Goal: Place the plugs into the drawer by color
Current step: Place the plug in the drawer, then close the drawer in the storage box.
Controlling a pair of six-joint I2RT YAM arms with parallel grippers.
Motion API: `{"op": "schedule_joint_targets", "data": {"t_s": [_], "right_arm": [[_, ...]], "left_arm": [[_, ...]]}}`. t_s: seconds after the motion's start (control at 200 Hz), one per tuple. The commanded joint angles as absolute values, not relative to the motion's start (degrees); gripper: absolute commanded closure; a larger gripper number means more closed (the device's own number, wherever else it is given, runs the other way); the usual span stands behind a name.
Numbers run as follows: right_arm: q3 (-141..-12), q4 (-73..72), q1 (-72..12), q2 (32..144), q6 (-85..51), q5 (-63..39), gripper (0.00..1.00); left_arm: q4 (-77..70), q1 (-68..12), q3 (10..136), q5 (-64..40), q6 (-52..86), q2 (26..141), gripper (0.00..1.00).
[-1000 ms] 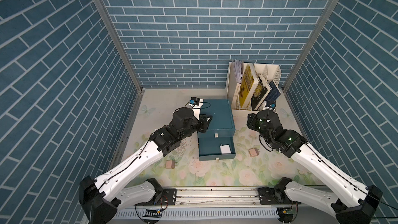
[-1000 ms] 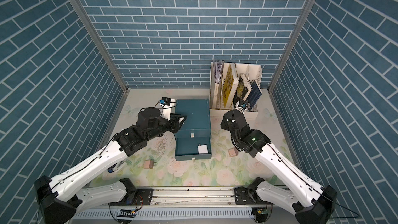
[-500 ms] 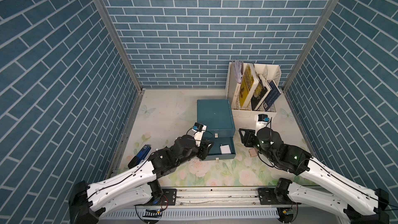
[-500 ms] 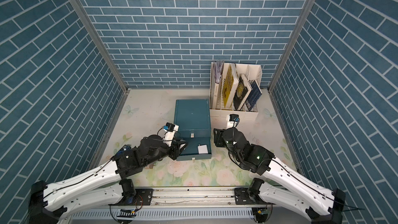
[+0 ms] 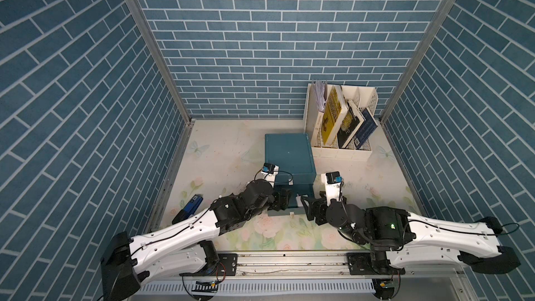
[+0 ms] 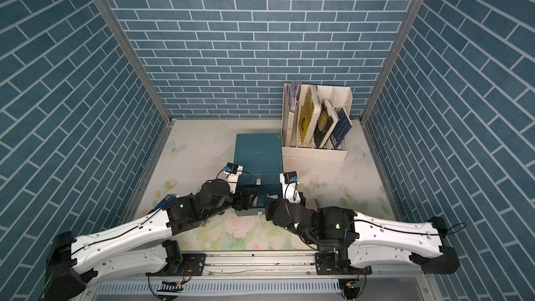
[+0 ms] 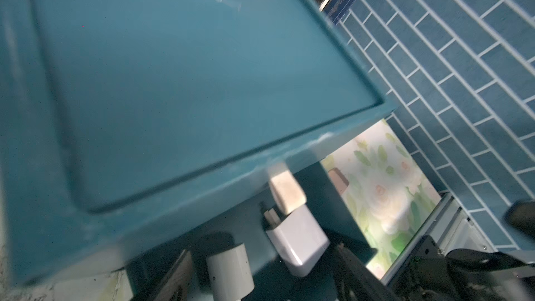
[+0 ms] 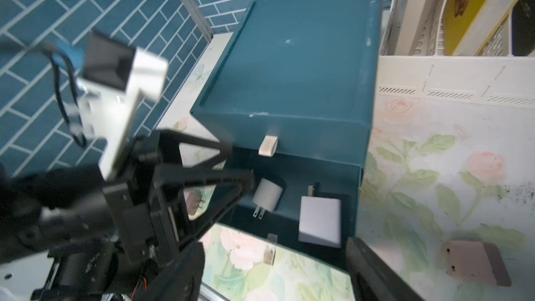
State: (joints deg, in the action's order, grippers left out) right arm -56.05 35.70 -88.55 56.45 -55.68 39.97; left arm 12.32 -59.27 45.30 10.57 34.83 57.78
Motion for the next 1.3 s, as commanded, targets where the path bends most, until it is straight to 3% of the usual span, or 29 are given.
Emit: {"op": "schedule_joint_targets", "data": {"t_s": [0.0,0.14,0.21,0.55,1.12,1.29], "right_arm": [[-56.5,38.6,-92.4,59.4,-61.1,44.9,0.19],[-51.1,30.3,-94.7,61.4,-64.5,42.1,0.21],[-49.1,28.8,-95.1,63.2,-67.9,41.1,0.26],[-44.9,20.6,-94.2,69.8,-73.3,39.6,0.43],[-41.9,7.4,-83.1,74.8,-63.1,36.4,0.53],[-43.1,4.8,-81.2,76.3,-58.0,40.2,0.55]], "left_arm": [[18.8,-59.5,53.8,17.6,32.3,55.6,0.14],[23.9,-59.0,61.7,28.1,26.9,56.3,0.04],[26.0,-56.2,64.0,28.6,25.6,58.7,0.04],[21.5,-40.5,58.4,8.1,29.5,64.2,0.20],[17.0,-38.5,53.6,3.2,26.1,67.6,0.39],[16.3,-38.5,51.7,2.6,25.3,67.6,0.42]]}}
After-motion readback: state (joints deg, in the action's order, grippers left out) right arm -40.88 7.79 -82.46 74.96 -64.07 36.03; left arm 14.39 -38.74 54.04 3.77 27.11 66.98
